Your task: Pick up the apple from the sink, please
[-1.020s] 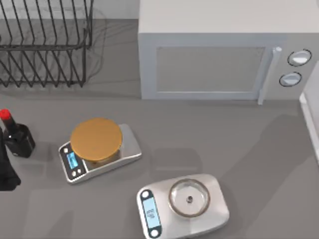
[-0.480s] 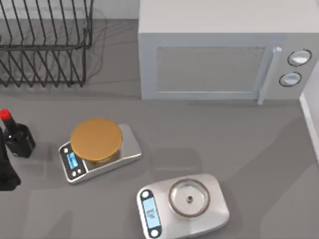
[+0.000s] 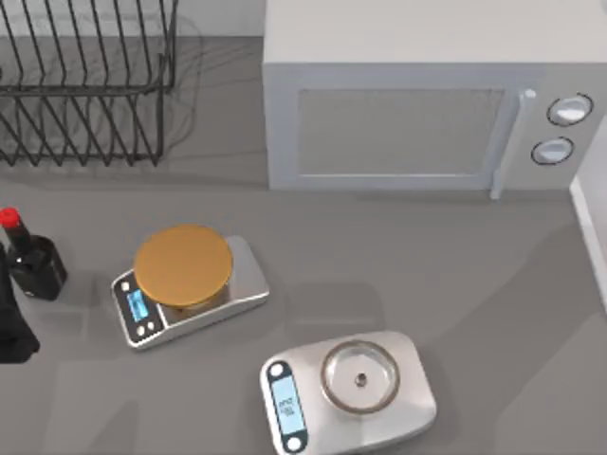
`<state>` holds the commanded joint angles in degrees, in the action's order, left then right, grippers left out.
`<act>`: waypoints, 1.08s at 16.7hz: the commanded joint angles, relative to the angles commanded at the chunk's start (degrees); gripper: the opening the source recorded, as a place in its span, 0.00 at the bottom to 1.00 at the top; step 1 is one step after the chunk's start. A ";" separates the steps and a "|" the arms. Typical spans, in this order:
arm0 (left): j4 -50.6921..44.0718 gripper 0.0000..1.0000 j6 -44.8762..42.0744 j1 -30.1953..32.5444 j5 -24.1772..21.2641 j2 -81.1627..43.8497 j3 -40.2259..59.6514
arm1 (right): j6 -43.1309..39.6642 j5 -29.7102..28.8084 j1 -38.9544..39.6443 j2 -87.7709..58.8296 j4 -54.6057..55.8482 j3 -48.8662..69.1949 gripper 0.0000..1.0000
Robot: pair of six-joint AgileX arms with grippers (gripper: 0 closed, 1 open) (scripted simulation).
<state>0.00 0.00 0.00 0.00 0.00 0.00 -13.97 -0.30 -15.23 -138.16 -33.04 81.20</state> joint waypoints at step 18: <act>0.00 1.00 0.00 0.00 0.00 0.00 0.00 | 0.34 0.82 0.03 4.67 -5.93 4.78 0.00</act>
<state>0.00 0.00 0.00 0.00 0.00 0.00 -13.63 0.52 -15.20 -133.49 -38.97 85.98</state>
